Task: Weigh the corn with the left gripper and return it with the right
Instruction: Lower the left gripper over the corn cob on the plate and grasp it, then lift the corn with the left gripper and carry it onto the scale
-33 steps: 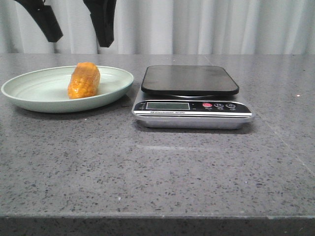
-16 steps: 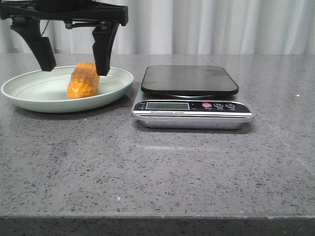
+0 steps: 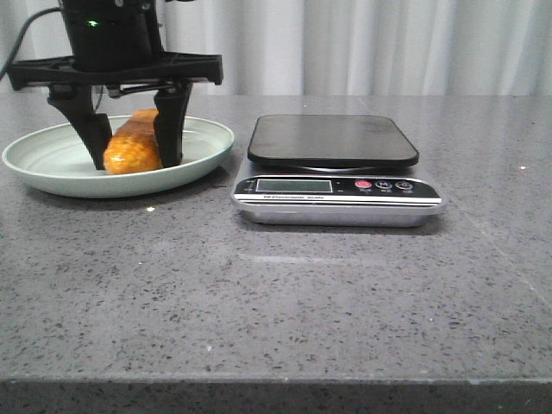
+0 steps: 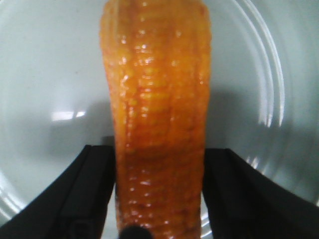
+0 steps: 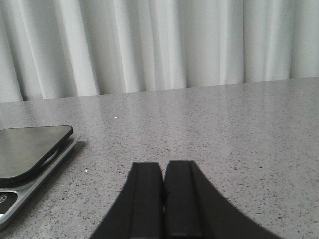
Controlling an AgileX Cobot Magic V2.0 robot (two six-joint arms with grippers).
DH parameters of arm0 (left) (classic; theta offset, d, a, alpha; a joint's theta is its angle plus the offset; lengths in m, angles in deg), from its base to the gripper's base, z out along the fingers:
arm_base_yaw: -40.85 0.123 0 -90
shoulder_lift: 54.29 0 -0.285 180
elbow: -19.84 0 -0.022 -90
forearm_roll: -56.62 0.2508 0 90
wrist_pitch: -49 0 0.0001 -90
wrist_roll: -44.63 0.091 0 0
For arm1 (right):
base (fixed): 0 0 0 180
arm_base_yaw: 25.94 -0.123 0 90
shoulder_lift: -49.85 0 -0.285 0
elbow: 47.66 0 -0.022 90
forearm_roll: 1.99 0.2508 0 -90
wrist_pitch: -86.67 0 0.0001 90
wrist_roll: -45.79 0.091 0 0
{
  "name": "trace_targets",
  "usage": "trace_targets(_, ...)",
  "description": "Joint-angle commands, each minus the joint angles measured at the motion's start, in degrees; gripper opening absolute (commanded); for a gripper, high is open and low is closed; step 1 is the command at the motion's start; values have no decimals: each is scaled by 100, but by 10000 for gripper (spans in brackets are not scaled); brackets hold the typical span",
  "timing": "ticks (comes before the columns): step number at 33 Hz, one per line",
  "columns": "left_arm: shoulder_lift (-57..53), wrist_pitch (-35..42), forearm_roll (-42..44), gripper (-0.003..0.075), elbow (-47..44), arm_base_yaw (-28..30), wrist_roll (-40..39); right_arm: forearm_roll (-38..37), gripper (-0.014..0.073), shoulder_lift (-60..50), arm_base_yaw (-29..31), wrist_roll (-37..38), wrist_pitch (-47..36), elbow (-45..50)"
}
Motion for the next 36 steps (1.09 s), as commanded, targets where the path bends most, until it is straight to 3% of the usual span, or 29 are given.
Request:
trace_targets(1,-163,40,-74,412,176,-5,-17,0,148,-98,34,-22,-463,-51)
trace_targets(4,-139,16,-33,339,176,-5,-17,0,148,-98,34,-22,-463,-51)
trace_targets(9,-139,41,104,115,373,-15,221,0,148,-98,34,-22,-463,-51)
trace_targets(16,-150,-121,159,134,1314,-215,454,0,148,-98,34,-22,-463,-51)
trace_targets(21,-150,71,159,134,2086,-661,454,0,148,-98,34,-22,-463,-51)
trace_targets(29,5,1015,159,135,2174,-1407,454,0,148,-98,34,-22,-463,-51)
trace_targets(36,456,629,159,139,2174,-1623,454,0,148,-98,34,-22,-463,-51)
